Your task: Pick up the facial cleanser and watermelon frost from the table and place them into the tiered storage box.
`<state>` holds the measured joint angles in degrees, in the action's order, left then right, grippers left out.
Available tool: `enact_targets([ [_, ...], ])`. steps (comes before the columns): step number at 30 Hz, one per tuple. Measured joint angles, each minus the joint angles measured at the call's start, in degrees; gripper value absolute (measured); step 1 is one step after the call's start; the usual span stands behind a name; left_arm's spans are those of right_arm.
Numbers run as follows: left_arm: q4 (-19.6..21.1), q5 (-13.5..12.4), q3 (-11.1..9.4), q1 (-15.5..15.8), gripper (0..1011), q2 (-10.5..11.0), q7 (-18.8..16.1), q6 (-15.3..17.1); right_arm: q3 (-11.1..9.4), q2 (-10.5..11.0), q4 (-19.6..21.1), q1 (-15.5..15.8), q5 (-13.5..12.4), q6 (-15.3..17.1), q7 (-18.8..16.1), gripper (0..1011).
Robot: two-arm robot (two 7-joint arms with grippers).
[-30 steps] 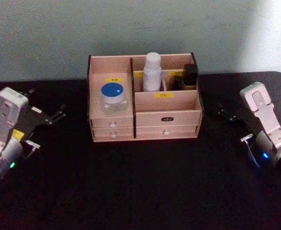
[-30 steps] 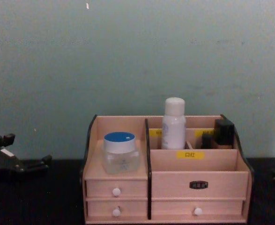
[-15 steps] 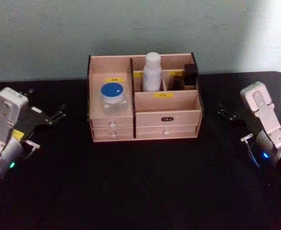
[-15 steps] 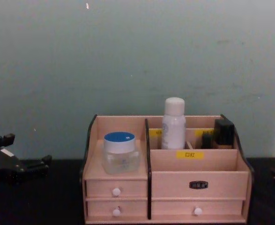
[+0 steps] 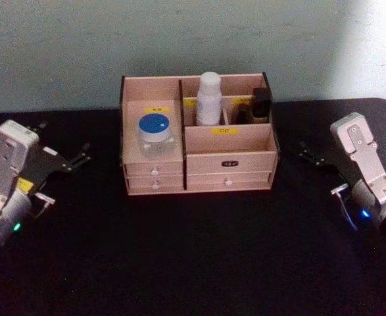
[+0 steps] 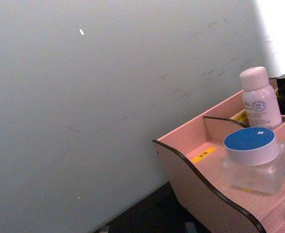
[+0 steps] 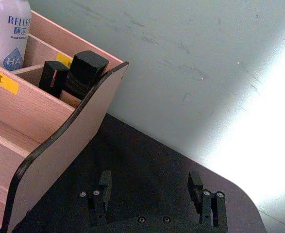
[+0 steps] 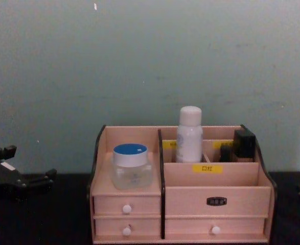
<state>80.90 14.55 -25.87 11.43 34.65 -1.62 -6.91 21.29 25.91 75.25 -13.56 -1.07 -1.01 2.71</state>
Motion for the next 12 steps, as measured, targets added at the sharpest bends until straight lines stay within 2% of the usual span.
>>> enact_targets([
  [12,0.0,0.0,0.0,0.0,1002,0.0,0.0,0.0,0.0,0.0,0.0,0.0,0.0,0.0,0.0,1002],
])
